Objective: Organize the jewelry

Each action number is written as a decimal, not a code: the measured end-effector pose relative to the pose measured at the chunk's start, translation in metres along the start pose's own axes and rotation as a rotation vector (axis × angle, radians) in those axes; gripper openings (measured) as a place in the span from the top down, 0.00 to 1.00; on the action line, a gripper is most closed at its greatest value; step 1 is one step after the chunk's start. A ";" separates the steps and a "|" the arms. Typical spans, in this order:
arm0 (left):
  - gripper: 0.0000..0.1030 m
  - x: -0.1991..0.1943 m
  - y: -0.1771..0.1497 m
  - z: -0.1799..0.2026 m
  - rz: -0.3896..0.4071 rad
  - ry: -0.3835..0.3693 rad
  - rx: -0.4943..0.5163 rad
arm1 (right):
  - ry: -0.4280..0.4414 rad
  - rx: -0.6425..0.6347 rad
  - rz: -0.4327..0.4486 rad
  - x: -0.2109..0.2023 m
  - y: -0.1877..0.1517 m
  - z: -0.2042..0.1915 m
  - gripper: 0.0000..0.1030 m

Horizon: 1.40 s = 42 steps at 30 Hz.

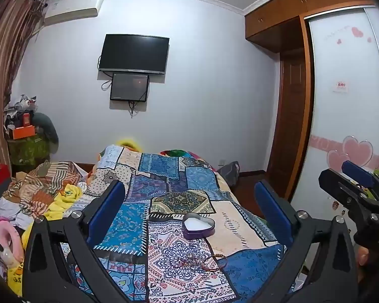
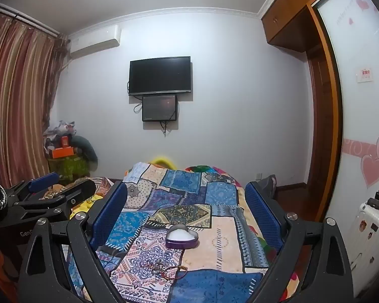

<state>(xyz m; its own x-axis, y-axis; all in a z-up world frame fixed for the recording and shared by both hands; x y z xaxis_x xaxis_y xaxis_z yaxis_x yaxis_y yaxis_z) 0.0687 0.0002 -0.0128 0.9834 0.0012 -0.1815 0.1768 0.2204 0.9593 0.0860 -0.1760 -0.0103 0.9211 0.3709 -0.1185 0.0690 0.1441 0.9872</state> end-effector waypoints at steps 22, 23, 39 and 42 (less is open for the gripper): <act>0.00 -0.002 -0.004 0.005 -0.014 0.004 0.001 | 0.003 0.011 -0.032 0.005 -0.004 0.001 0.10; 0.00 -0.002 -0.004 0.005 -0.013 0.004 0.000 | 0.003 0.011 -0.032 0.005 -0.004 0.001 0.10; 0.00 0.003 -0.007 0.006 -0.023 -0.001 0.007 | 0.003 0.013 -0.039 0.005 -0.005 0.002 0.10; 0.00 0.003 -0.007 0.007 -0.024 -0.004 0.008 | 0.001 0.015 -0.038 0.005 -0.005 0.003 0.10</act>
<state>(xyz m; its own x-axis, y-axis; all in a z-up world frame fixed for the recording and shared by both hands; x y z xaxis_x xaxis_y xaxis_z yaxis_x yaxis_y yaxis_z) 0.0706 -0.0079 -0.0182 0.9790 -0.0084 -0.2036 0.2007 0.2129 0.9562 0.0914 -0.1776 -0.0159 0.9172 0.3665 -0.1562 0.1099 0.1441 0.9834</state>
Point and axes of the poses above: each gripper's, at about its wrist camera, not at the fingertips, and x roughly the way its jaws point, z to its right, y to its top, the point moved 7 cm from there along x, roughly the way its jaws point, and after that the axes turned 7 degrees about -x, right-handed, at the moved point
